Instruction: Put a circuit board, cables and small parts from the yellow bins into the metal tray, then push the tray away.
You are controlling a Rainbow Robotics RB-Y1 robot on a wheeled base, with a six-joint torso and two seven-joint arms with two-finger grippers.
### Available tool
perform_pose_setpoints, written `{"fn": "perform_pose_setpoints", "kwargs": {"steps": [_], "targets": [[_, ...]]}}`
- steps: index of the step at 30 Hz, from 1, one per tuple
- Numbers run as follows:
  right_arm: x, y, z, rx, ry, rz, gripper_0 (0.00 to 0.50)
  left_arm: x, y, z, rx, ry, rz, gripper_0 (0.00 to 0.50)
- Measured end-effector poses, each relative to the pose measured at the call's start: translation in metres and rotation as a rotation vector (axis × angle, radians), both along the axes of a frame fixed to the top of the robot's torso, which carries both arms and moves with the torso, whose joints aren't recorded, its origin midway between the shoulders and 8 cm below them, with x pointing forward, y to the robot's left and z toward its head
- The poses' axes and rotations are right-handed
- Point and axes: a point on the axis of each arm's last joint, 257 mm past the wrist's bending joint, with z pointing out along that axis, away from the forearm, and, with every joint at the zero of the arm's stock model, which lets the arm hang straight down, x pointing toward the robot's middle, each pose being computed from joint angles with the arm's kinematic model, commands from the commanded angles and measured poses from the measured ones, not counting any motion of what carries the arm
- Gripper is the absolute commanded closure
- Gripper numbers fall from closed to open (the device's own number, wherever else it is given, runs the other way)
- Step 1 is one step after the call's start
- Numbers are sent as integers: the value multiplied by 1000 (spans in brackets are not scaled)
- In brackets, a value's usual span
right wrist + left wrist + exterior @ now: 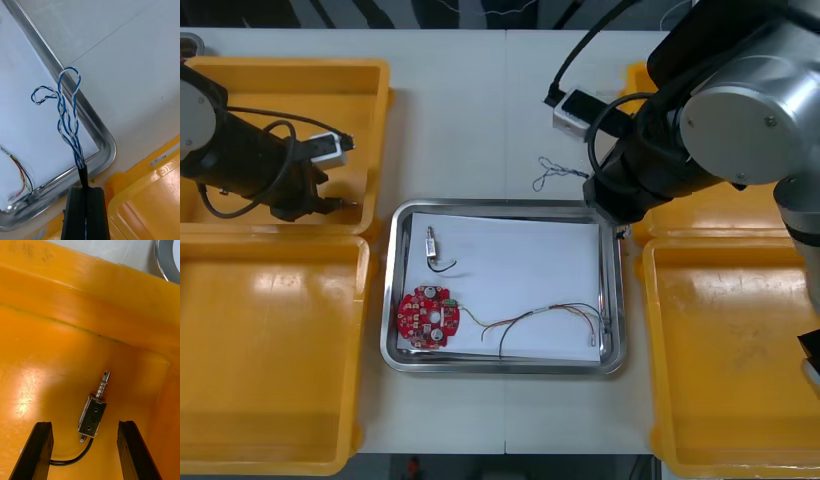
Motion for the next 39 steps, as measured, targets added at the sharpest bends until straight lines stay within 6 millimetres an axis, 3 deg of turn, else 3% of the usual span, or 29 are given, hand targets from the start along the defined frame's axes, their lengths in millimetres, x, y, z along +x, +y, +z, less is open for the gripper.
{"fn": "perform_pose_setpoints", "kwargs": {"steps": [5,21,38,39], "targets": [[-1,-2,-19,-111,-15,87,500,3,2,-1,-2,-10,8,0],[19,34,-59,-161,-77,172,500,10,15,-10,-24,-8,64,0],[23,59,-119,-308,-131,316,500,16,5,-17,-45,-37,62,0],[24,59,-122,-310,-128,317,500,16,5,-17,-45,-37,62,103]]}}
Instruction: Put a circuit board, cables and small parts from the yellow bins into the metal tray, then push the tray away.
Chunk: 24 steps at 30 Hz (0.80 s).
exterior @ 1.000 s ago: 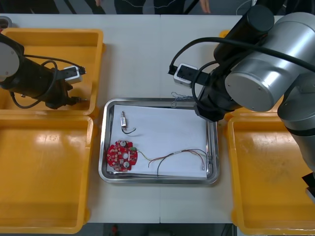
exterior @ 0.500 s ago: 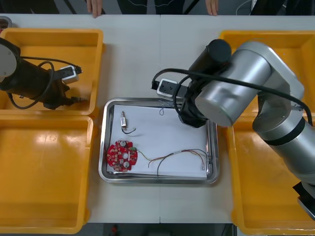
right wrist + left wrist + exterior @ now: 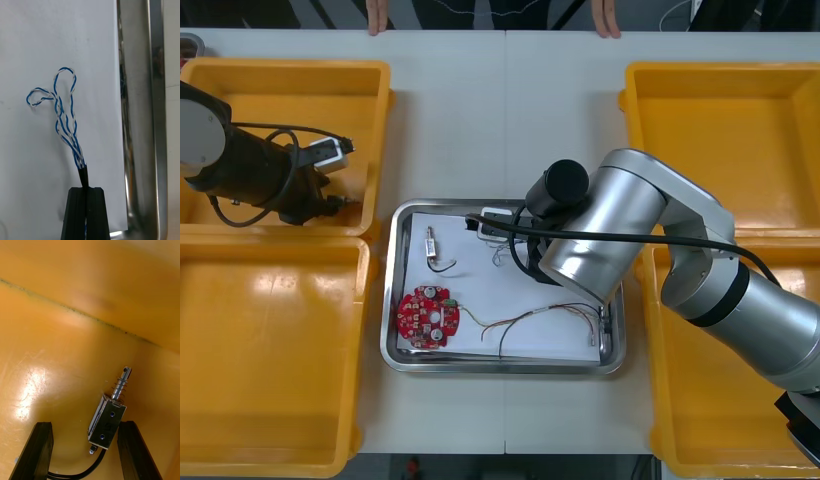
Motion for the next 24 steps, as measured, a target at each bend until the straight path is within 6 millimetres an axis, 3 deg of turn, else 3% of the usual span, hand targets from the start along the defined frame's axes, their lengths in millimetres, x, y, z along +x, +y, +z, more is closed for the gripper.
{"fn": "perform_pose_setpoints", "kwargs": {"steps": [1,2,3,4,7,9,17,24], "targets": [[1,-1,-2,-3,2,0,491,0,0,0,0,0,0,192],[2,-2,-4,-6,4,1,456,0,0,0,0,0,0,361],[3,-3,-6,-10,5,0,403,0,0,0,-1,0,0,492],[4,-5,-8,-12,6,-2,353,0,0,0,-1,0,0,498],[7,-8,-9,-20,1,-12,79,0,0,0,-1,0,0,500],[8,-10,-9,-23,-2,-15,0,0,-1,0,-2,0,0,500],[8,-12,-9,-24,3,-22,0,2,-4,3,-17,-9,1,500],[3,-28,0,-29,40,-74,0,6,-11,17,-28,-12,-11,500]]}}
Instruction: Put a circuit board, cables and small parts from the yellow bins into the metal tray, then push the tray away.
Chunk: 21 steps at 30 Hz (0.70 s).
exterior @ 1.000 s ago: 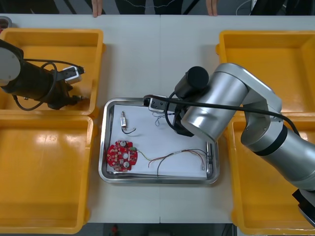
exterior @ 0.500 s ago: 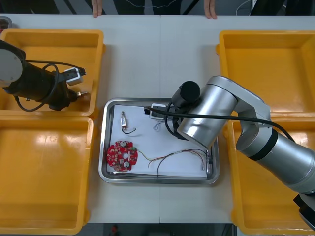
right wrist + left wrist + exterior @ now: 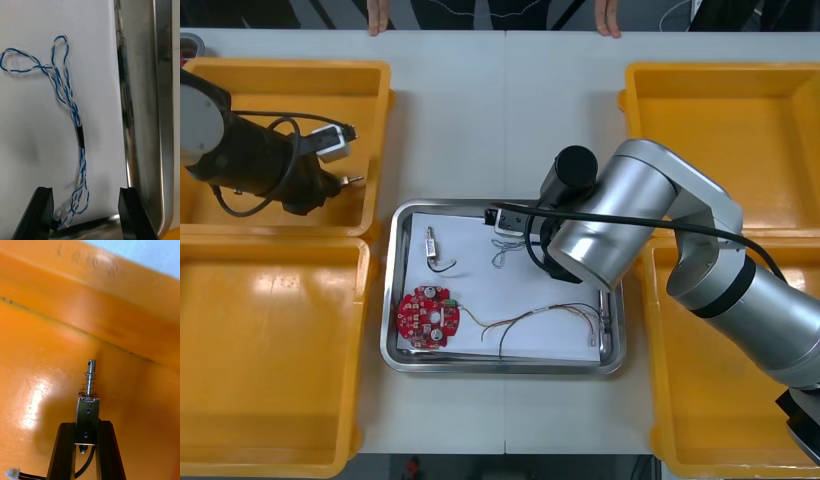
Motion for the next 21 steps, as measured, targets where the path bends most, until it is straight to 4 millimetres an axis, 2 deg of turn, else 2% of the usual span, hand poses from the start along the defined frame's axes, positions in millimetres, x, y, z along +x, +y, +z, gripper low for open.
{"fn": "perform_pose_setpoints", "kwargs": {"steps": [8,16,21], "targets": [[-14,-14,26,22,40,-49,0,-3,2,31,-29,25,-4,500],[-31,-37,65,76,83,-118,0,-12,0,59,-9,54,-19,500],[-23,-40,101,268,31,-265,0,-22,-16,82,-101,133,180,500]]}}
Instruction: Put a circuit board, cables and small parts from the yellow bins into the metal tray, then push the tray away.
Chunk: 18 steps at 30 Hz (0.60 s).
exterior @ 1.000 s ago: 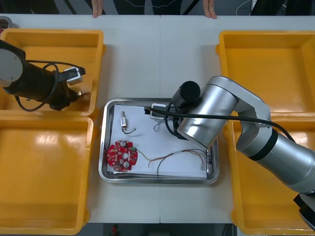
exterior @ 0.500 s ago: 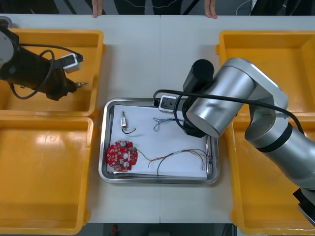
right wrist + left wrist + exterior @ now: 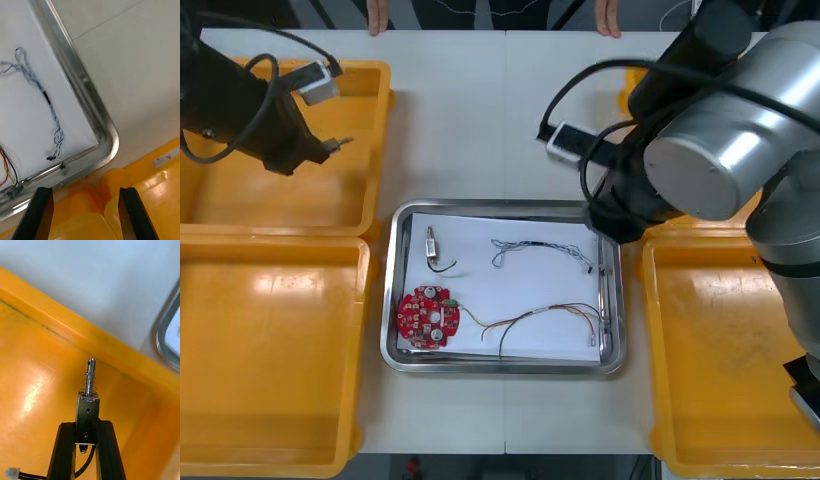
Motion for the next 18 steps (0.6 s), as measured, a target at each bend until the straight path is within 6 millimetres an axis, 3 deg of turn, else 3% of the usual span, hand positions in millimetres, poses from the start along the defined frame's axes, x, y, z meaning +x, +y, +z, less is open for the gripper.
{"fn": "perform_pose_setpoints", "kwargs": {"steps": [5,9,15,18], "targets": [[6,-9,36,138,-72,-118,0,-14,-16,15,-141,119,252,498],[8,-20,51,230,-86,-208,23,-28,-28,25,-82,112,228,500],[14,-63,58,340,-87,-421,28,-52,-60,42,-7,70,149,499],[14,-88,57,339,-94,-469,27,-65,-76,44,-28,91,209,499]]}}
